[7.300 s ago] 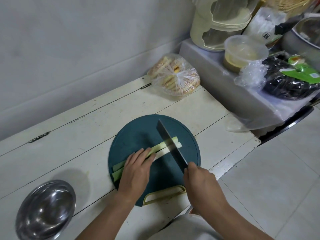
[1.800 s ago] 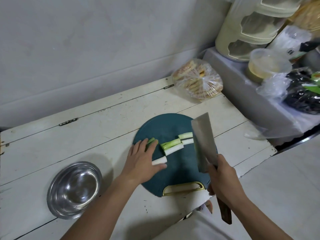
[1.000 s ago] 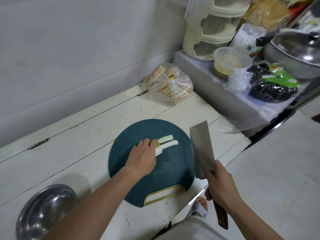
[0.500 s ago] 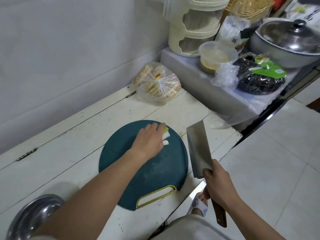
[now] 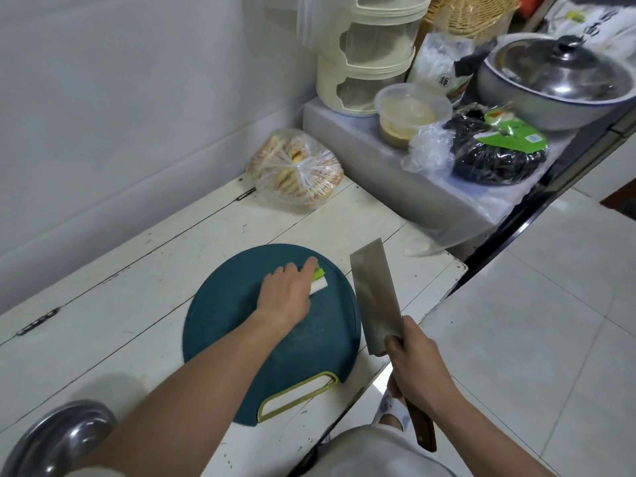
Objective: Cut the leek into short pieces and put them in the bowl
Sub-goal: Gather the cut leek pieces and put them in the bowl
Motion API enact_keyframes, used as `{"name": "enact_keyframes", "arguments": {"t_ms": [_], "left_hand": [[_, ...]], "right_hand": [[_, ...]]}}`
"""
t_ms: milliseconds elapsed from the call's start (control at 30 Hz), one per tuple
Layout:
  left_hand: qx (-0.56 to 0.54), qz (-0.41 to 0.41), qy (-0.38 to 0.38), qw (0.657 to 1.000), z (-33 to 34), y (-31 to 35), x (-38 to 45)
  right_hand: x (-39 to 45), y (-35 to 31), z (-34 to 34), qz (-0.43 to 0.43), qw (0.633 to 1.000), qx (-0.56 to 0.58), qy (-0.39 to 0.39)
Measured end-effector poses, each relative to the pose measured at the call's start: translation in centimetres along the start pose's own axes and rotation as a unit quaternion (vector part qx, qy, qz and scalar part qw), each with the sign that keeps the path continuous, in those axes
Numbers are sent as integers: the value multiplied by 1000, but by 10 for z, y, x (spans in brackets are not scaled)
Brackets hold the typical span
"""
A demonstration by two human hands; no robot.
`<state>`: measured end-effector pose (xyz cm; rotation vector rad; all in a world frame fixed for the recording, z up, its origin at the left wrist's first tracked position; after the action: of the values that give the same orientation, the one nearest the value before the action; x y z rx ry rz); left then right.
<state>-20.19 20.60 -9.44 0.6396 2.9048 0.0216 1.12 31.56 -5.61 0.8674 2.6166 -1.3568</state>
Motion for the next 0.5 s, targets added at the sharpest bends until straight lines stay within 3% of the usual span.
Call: {"name": "enact_keyframes", "arguments": {"t_ms": [67,100,133,200,267,300,367,500], "left_hand": [[-129,-68,-59,988,-1,-19,1],[-239,-121,-105,958,0,-34,-2],[-369,-182,-156,898,3,-50,-9],[-610,-270,-245,703,9,-71,-38],[-732,-308,-293,531,15,-86,-72],[-763,-322,-299,474,19,-93,-87],[-785,-349,-290,421,29,-113,-114],[-776,-391,-267,415,42,-136,-147]], "right_hand": [[3,-2,5,-3,999,32,-8],[4,-4,8,-6,999,38,-14],[5,-5,12,-10,999,40,-21],[8,-9,20,-17,999,39,-34],[10,-15,29,-25,998,32,-45],[12,-19,33,-30,998,30,-49],[16,-32,49,-53,996,22,-68],[22,-61,83,-114,989,-9,-98]]}}
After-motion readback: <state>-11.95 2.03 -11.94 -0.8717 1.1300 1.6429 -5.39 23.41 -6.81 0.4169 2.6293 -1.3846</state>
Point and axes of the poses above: each hand's wrist, its own x-axis towards the middle knuckle, its own z-axis out of the palm, y = z × x, the point moved 10 cm from there along x, towards the middle knuckle, and after that the axes turned 15 degrees about -z, right-handed, at the moved point
